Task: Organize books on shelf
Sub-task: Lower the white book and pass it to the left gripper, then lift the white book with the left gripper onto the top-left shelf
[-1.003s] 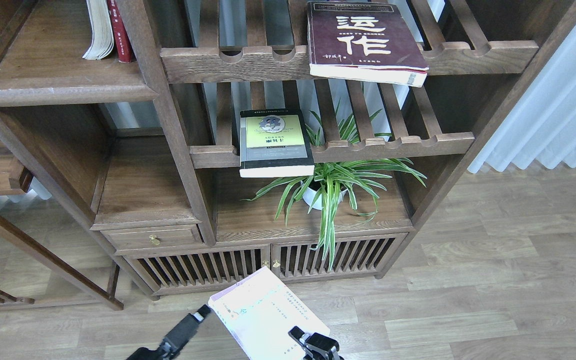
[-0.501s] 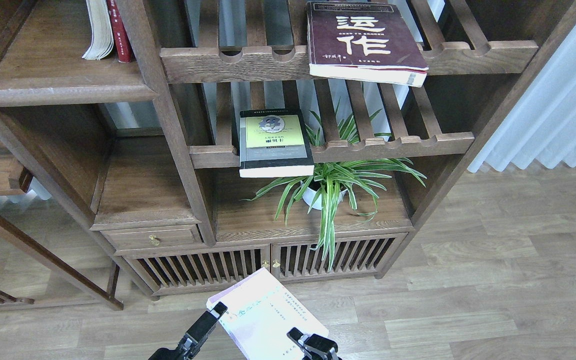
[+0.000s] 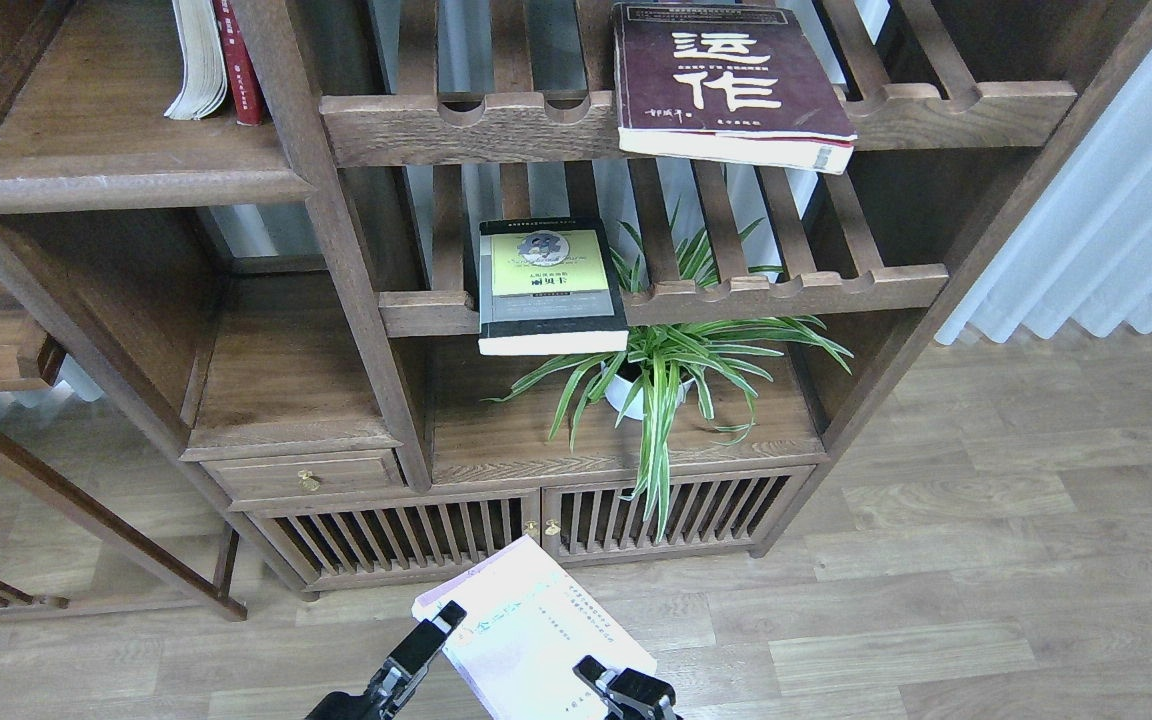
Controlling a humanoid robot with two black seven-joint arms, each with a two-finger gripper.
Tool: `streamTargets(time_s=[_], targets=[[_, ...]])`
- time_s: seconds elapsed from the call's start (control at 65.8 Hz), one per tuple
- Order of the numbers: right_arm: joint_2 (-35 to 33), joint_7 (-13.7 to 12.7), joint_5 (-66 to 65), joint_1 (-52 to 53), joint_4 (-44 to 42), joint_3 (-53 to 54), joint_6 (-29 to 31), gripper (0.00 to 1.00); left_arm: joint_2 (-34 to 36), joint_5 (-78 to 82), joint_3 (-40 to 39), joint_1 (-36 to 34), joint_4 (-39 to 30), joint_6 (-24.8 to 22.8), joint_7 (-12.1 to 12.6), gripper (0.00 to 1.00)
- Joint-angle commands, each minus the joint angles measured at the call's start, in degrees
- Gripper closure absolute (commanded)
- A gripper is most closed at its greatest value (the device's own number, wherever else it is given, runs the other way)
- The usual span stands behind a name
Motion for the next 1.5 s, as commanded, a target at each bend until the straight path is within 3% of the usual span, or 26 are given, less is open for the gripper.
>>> streamTargets(time_s=[0.0,0.091,0.137,0.182,0.486,0.532,0.562,0.608,0.623,0.638,0.669,0.775,0.988,1.246,1.489], targets=[[0.0,0.0,0.0,0.0,0.1,0.0,0.0,0.9,0.0,-0.1,0.2,-0.1,0.2,0.0,0.2,0.44],[0.0,-0.1,0.0,0.0,0.1,0.0,0.0,0.9,0.1,-0.2,0.2,-0.1,0.3,0.0,0.0,0.63],[0.0,0.0,0.0,0.0,0.1,0.0,0.0,0.9,0.2,-0.3,0.2,0.0,0.2,0.0,-0.3,0.81],[0.0,0.0,0.0,0.0,0.1,0.0,0.0,0.9,0.3,-0.3,0.2,0.1,0.3,0.0,-0.3,0.91],[0.0,0.0,0.0,0.0,0.1,0.0,0.0,0.85,0.3,0.2,0.2,-0.5,0.2,0.0,0.3,0.94],[0.0,0.0,0.0,0.0,0.1,-0.1,0.0,0.78,0.3,0.2,0.1,-0.6,0.1,0.0,0.5,0.94],[0.0,0.0,-0.3,0.0,0.1,-0.4,0.0,0.6,0.6,0.2,0.1,-1.2,0.1,0.0,0.8,0.94],[0.0,0.0,-0.9,0.1,0.3,-0.9,0.0,0.42,0.9,0.2,-0.3,-1.5,-0.1,0.0,1.0,0.94],[0.0,0.0,-2.0,0.3,0.4,-1.3,0.0,0.18,1.2,0.2,-0.9,-1.6,-0.5,0.0,1.2,0.94],[0.0,0.0,-2.5,0.4,0.4,-1.5,0.0,0.08,1.4,0.2,-1.1,-1.6,-0.7,0.0,1.3,0.94],[0.0,0.3,-3.8,0.5,0.6,-1.6,0.0,0.0,2.2,0.2,-1.5,-1.7,-1.2,0.0,1.6,0.94],[0.0,0.6,-5.4,0.6,0.4,-1.1,0.0,0.0,8.8,0.3,-5.2,-2.2,-7.4,0.0,2.8,0.94],[0.0,0.6,-5.5,0.7,0.1,-1.1,0.0,0.0,23.6,0.1,-10.1,-1.9,-20.5,0.0,2.7,0.94],[0.0,0.6,-5.6,0.8,-0.1,-1.0,0.0,0.0,33.2,0.1,-13.8,-2.0,-21.0,0.0,3.2,0.95],[0.0,0.6,-5.6,0.9,-1.5,-0.9,0.0,0.0,41.0,0.0,-23.4,-3.0,-21.0,0.0,3.2,0.96]])
